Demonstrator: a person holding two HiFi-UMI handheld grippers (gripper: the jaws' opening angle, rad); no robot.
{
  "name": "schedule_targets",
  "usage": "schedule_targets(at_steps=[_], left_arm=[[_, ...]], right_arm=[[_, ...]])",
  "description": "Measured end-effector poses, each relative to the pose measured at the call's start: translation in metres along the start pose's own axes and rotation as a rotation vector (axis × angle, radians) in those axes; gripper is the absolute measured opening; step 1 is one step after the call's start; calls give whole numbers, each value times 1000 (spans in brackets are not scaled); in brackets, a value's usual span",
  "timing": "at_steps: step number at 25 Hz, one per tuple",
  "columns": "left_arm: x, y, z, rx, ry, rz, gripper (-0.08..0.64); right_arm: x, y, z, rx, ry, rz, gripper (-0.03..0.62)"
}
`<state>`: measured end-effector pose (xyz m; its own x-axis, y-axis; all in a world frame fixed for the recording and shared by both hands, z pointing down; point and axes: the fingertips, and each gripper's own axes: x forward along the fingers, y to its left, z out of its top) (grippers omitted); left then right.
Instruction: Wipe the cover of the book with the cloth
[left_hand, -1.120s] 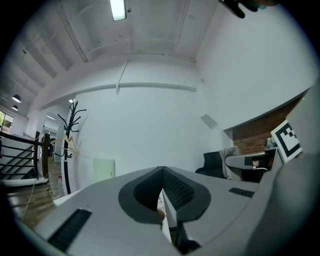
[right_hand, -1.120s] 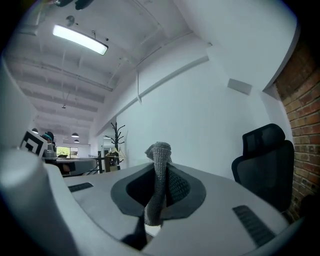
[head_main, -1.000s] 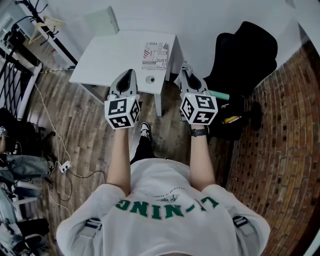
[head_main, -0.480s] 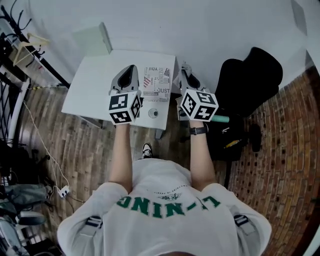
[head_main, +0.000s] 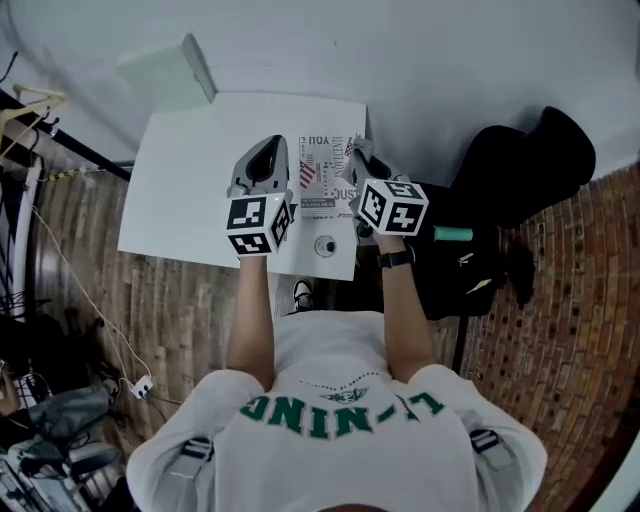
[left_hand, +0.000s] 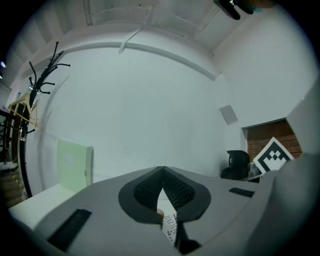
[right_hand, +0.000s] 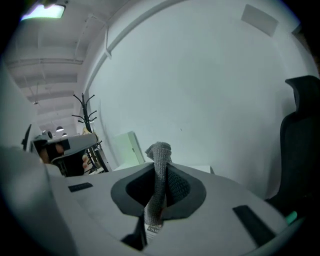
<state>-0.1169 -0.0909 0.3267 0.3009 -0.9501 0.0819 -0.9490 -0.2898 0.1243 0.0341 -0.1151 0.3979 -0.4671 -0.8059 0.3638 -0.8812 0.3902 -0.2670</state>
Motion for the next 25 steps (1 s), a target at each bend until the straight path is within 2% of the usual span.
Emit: schedule_targets(at_steps=[6,11,18,23,25], left_arm=[[58,35,-34,3,51,61,14],[99,60,-65,-4,126,111,14],[129,87,-106,-41,219,174,14],[135,98,-123,-48,264,192,14],[137,99,-129,-46,281,186,14]], right_arm=[[101,-23,-51,68,196,101,37],[182,-23,-83,40,320,167,41],[267,-17,-129,83,516,170,43],[290,-25,-155,7,600,109,41],[292,-25,-158,-10,607,118,41]])
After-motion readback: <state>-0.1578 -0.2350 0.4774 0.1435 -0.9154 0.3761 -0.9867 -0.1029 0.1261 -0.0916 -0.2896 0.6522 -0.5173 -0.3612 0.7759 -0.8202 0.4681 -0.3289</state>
